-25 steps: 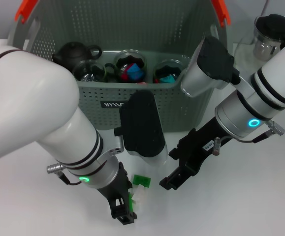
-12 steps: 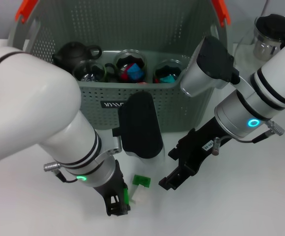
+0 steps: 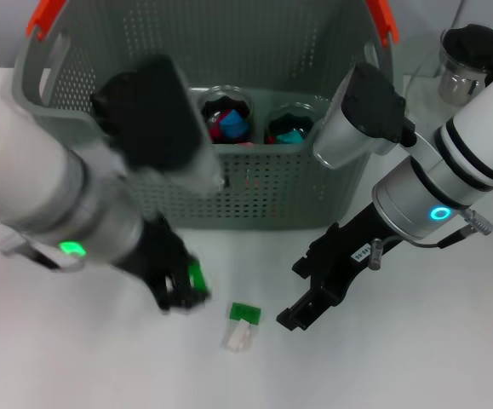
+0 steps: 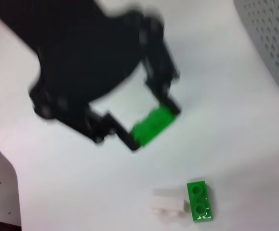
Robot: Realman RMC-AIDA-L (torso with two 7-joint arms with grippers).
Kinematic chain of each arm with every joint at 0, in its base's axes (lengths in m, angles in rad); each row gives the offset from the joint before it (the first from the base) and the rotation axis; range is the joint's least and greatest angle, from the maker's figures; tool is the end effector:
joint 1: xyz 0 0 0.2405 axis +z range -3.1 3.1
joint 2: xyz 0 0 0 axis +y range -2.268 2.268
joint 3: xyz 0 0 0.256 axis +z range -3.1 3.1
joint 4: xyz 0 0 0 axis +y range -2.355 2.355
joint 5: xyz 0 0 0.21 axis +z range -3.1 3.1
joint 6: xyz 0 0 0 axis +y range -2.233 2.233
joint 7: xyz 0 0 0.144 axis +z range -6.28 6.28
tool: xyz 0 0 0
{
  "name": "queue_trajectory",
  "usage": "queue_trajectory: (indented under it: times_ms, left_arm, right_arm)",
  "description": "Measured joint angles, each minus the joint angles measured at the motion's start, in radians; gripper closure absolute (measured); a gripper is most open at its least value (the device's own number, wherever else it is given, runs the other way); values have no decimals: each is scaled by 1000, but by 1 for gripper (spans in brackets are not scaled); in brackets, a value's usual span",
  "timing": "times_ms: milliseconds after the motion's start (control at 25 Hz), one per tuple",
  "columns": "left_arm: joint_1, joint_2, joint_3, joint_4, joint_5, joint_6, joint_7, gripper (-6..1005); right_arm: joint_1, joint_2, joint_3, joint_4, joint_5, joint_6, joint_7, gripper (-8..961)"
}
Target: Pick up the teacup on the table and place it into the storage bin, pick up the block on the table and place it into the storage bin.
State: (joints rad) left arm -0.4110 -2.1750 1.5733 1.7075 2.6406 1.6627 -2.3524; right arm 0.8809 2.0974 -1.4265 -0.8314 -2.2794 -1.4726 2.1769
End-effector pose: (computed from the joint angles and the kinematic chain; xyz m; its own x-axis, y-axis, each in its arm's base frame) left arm -0.1461 0.2948 -0.0176 0.8873 0.3273 -0.3250 0.2255 -0.9225 -0.3133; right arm 0.1417 0.3560 -0.0790 0.8884 -0.3778 0.2607 -0.3926 -0.9197 0.0054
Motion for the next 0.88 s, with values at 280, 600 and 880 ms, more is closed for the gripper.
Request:
queue_trajectory:
  times_ms: [280,600,880]
  left_arm:
    - [-55,6,-364,144,-221,37,-1,596]
    - [-287,45,-658,-61,-374,-45,61,597]
    - [-412,102,-662,-348,-394,-206,88,595]
  right_arm:
    - [0,0,-3,-2,-2,-4,-1,9]
    - [6,1,-7,-3,-3,-10,-1,8]
    - [4,3,-9,-3,-3,-10,4,9]
